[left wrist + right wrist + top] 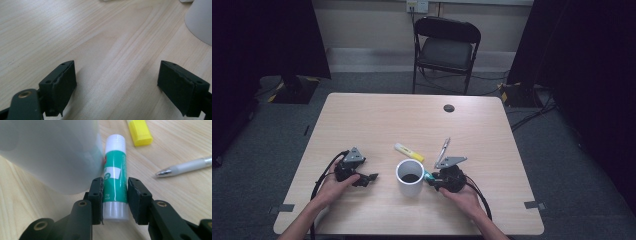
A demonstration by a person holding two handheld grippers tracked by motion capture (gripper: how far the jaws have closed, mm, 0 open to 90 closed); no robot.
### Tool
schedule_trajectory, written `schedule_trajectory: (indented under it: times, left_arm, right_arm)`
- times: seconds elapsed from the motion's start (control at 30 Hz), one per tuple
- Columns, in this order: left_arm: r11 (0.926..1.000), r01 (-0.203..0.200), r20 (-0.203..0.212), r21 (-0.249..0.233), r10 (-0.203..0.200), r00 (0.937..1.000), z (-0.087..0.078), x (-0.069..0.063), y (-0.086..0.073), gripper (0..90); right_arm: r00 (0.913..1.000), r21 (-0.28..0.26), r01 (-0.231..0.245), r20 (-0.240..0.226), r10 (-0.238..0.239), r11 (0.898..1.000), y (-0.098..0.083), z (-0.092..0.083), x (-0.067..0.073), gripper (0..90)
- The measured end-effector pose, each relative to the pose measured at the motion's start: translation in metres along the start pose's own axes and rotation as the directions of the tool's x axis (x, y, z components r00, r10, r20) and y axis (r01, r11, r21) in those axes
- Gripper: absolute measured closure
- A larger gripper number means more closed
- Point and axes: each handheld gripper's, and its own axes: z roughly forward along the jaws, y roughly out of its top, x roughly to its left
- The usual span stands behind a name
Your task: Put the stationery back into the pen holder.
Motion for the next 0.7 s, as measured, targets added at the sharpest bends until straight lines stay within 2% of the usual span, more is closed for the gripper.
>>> schedule_trajectory:
  times: [0.13, 0.4, 0.47, 0.5, 0.7]
  left_arm:
    - [1.0, 0.0, 0.0, 0.0, 0.0, 1.0, 0.0, 0.0, 0.0, 14.9]
    - [1.0, 0.0, -0.004, 0.004, 0.0, 1.0, -0.001, 0.0, 0.0, 14.9]
    - [1.0, -0.005, -0.008, 0.008, 0.005, 1.0, -0.001, 0.0, 0.0, 14.9]
    - [1.0, 0.009, -0.005, 0.0, -0.009, 0.9999, 0.0, -0.001, -0.001, 14.9]
    - [1.0, 0.009, -0.007, 0.0, -0.009, 0.9999, 0.0, -0.001, -0.001, 14.9]
  right_arm:
    - [0.9997, 0.012, -0.025, 0.003, 0.025, 1.0, -0.004, -0.006, -0.004, 66.1]
    - [0.9993, 0.035, -0.032, 0.02, 0.031, 0.999, -0.014, -0.021, -0.008, 66.1]
    - [0.9989, 0.038, -0.031, 0.036, 0.029, 0.999, -0.024, -0.031, -0.009, 66.1]
    - [0.9985, 0.039, -0.034, 0.045, 0.032, 0.999, -0.026, -0.034, -0.011, 66.1]
    - [0.9974, 0.043, -0.056, 0.047, 0.054, 0.998, -0.039, -0.047, -0.013, 65.9]
